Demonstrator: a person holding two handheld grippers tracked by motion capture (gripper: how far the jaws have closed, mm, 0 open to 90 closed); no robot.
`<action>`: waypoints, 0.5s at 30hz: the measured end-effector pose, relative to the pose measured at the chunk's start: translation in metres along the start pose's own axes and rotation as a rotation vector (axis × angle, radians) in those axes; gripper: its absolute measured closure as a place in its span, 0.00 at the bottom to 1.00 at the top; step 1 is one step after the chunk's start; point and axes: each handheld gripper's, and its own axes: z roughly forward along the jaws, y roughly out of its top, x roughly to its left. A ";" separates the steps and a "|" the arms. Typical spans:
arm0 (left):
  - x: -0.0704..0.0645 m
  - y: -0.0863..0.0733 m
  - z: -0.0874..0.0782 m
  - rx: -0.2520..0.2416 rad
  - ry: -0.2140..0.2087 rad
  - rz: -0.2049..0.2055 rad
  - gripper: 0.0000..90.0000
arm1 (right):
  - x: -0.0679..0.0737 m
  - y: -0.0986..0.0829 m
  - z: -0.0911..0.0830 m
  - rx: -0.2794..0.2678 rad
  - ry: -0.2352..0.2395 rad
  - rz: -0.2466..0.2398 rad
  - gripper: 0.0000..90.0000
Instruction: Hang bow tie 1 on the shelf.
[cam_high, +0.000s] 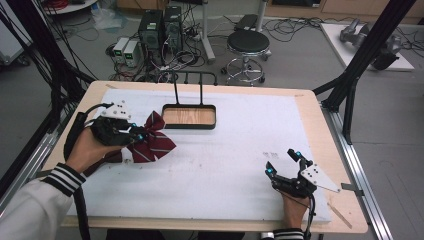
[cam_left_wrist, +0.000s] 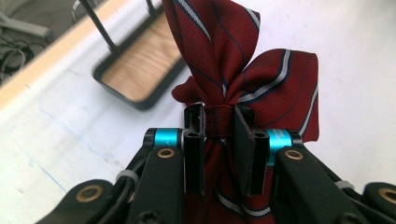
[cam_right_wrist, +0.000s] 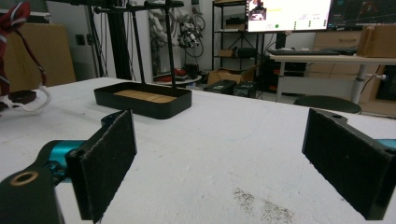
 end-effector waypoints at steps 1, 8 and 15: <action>0.002 0.002 -0.001 -0.007 -0.004 0.002 0.83 | 0.000 0.000 0.000 0.000 -0.001 0.000 0.10; 0.013 0.023 -0.003 -0.051 0.013 0.006 0.83 | 0.000 0.000 0.000 0.005 -0.002 0.009 0.10; 0.021 0.039 -0.003 -0.072 0.038 0.026 0.83 | 0.000 0.000 0.000 0.004 -0.002 0.007 0.10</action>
